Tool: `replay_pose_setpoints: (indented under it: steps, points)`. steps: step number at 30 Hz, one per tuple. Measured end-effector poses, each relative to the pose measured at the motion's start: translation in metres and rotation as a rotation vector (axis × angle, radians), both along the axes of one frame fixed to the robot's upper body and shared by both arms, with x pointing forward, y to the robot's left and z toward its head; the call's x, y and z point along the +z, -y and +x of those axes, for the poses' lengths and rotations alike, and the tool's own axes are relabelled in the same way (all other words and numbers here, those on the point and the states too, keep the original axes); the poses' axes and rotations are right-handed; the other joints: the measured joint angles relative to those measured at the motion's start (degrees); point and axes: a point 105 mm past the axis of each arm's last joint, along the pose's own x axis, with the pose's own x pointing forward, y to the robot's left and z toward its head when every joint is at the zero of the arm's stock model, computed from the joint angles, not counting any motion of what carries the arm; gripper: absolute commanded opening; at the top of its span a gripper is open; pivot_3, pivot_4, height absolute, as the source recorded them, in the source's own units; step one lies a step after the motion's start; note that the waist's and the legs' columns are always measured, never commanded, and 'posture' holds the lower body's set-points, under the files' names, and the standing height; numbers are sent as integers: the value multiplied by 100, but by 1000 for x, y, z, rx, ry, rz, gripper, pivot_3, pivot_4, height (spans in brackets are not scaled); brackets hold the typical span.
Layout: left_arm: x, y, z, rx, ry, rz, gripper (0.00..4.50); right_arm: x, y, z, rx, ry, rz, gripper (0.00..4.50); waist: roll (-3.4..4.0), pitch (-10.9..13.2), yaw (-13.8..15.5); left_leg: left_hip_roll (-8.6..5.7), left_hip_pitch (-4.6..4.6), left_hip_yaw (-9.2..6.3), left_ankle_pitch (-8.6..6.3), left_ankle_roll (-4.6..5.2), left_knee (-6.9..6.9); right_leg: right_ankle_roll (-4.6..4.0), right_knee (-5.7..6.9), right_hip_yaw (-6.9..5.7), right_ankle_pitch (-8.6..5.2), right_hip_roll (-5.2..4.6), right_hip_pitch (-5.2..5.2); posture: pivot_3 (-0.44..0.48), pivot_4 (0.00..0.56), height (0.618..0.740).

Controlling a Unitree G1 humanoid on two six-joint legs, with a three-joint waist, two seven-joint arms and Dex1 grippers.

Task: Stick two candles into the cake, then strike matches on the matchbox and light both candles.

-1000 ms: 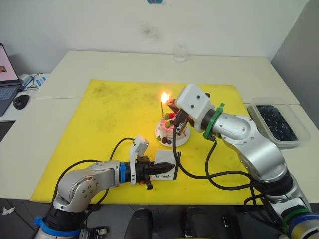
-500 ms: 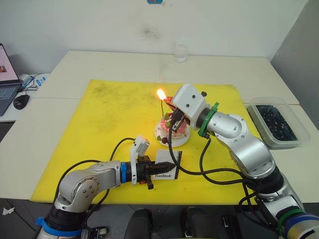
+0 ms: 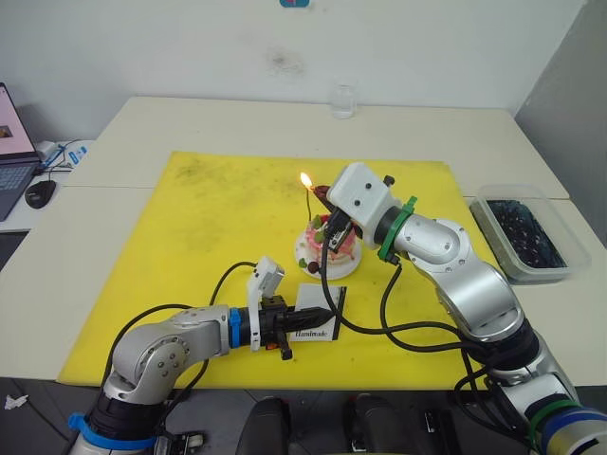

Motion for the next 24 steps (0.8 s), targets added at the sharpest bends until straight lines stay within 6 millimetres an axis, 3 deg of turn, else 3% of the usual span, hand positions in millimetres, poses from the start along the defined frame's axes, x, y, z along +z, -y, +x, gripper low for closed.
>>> replay_pose_setpoints:
  steps: [24]
  points:
    - [0,0,0,-2,1,0,0,-2,-1,2,-4,2,-2,8,0,0,-1,0,0,0,0,0,0,0,0,0,0,0,0,0,150,740]
